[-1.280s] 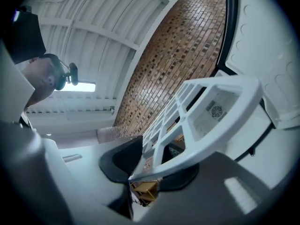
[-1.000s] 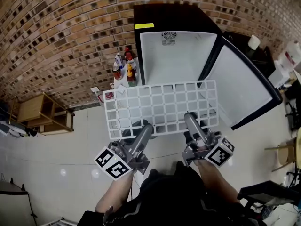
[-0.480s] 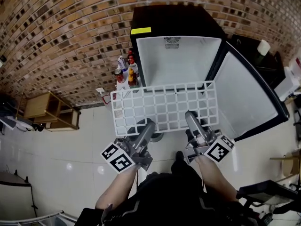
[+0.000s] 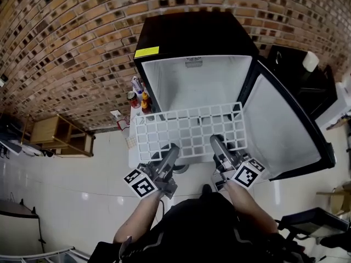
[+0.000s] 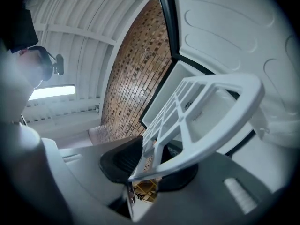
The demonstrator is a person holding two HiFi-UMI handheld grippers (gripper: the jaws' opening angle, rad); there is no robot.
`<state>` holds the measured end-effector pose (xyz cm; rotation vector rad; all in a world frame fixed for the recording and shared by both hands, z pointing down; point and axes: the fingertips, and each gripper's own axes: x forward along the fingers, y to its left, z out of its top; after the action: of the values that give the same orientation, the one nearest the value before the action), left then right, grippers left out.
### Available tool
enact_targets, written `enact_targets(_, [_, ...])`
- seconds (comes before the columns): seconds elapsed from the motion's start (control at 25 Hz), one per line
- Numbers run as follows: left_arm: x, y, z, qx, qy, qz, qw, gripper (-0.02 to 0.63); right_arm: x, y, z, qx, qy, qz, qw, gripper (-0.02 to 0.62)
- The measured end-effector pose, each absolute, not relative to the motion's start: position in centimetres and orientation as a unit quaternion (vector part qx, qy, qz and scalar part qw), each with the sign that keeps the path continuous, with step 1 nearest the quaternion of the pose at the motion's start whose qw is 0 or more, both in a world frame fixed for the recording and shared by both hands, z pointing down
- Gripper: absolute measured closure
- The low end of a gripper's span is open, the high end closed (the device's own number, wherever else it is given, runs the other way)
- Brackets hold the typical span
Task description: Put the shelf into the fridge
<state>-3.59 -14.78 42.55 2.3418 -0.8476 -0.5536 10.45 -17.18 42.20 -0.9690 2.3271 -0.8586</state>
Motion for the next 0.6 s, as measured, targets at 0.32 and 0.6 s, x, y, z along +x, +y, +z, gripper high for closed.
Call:
enact_targets(0.32, [-1.7, -17.7, 44.3, 0.873, -0.333, -0.198, 0.297, 0.523, 12.3, -20.4, 44.4, -0.339, 0.847, -0.333, 0.24, 0.495])
enact_targets(0.6, [-0.3, -19.4, 45.1, 0.867, -0.345, -0.197, 0.3, 0.525, 13.5, -22.3, 45.3, -0.324, 0.85, -0.343, 0.234, 0.495])
